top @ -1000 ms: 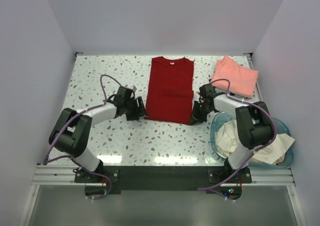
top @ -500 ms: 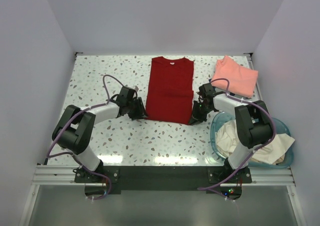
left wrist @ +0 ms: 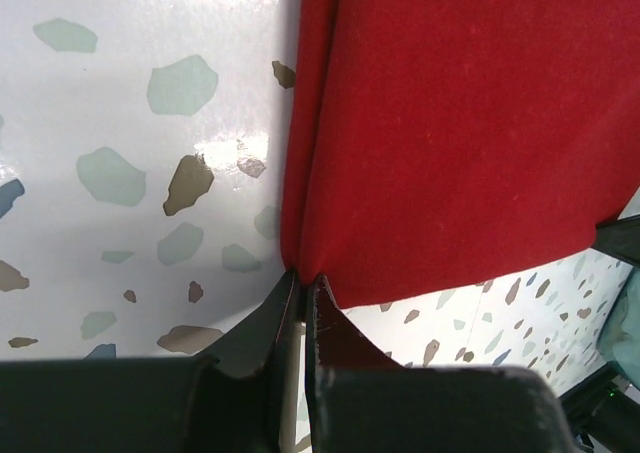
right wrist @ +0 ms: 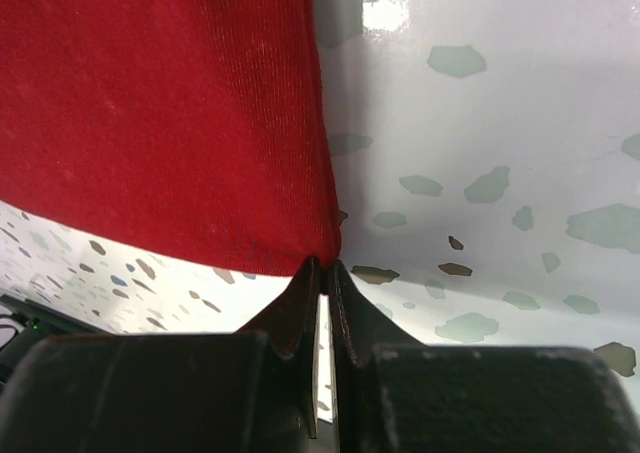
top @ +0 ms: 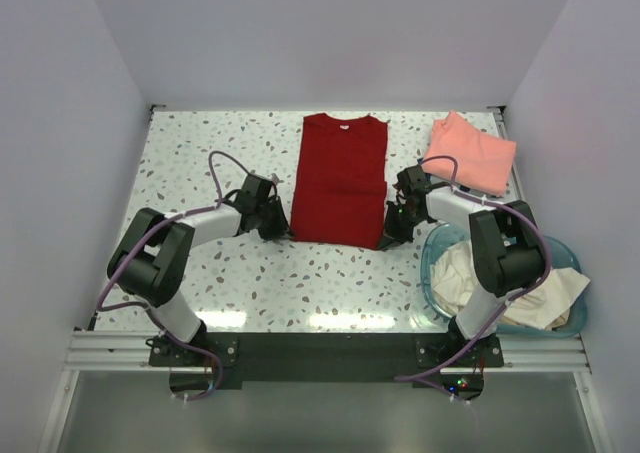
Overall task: Fold and stack the t-shirts
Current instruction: Fold the tshirt
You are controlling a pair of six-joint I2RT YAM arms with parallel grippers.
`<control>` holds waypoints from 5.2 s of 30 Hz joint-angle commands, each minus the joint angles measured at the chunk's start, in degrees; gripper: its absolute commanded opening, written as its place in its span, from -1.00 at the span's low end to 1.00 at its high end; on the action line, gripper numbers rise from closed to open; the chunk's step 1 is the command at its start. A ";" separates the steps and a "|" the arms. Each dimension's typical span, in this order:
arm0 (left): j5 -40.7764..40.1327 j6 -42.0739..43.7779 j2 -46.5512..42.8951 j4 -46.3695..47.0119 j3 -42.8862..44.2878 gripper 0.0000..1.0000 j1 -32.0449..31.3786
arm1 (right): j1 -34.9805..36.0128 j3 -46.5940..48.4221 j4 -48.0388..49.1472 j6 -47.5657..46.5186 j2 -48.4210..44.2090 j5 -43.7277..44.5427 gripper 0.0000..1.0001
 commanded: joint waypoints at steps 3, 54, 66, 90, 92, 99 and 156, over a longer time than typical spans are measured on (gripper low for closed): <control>-1.81 1.62 -2.96 -2.42 -1.97 -1.00 -0.93 | 0.34 1.36 -2.30 -0.98 -2.01 0.39 -1.00; 1.09 2.84 -23.55 -20.71 13.66 -1.00 -1.38 | 2.54 19.98 -19.45 5.79 -25.05 15.77 -1.00; 3.20 6.10 -10.89 -15.70 18.58 -1.00 2.58 | 2.54 27.55 -17.95 2.62 -12.30 19.20 -1.00; -3.57 11.63 14.34 -14.91 38.88 -1.00 6.54 | 0.52 47.41 -17.68 -0.37 13.36 21.32 -1.00; -4.53 11.03 15.74 -14.56 40.38 -1.00 6.71 | 0.17 48.64 -17.68 -0.28 14.59 21.14 -1.00; -12.34 8.30 13.04 -10.43 41.18 0.51 8.12 | -3.26 54.35 -10.04 -0.46 19.34 7.03 0.79; 2.85 14.18 20.85 -4.62 22.11 -0.72 8.12 | -5.29 12.70 17.30 -6.43 19.52 -15.86 0.70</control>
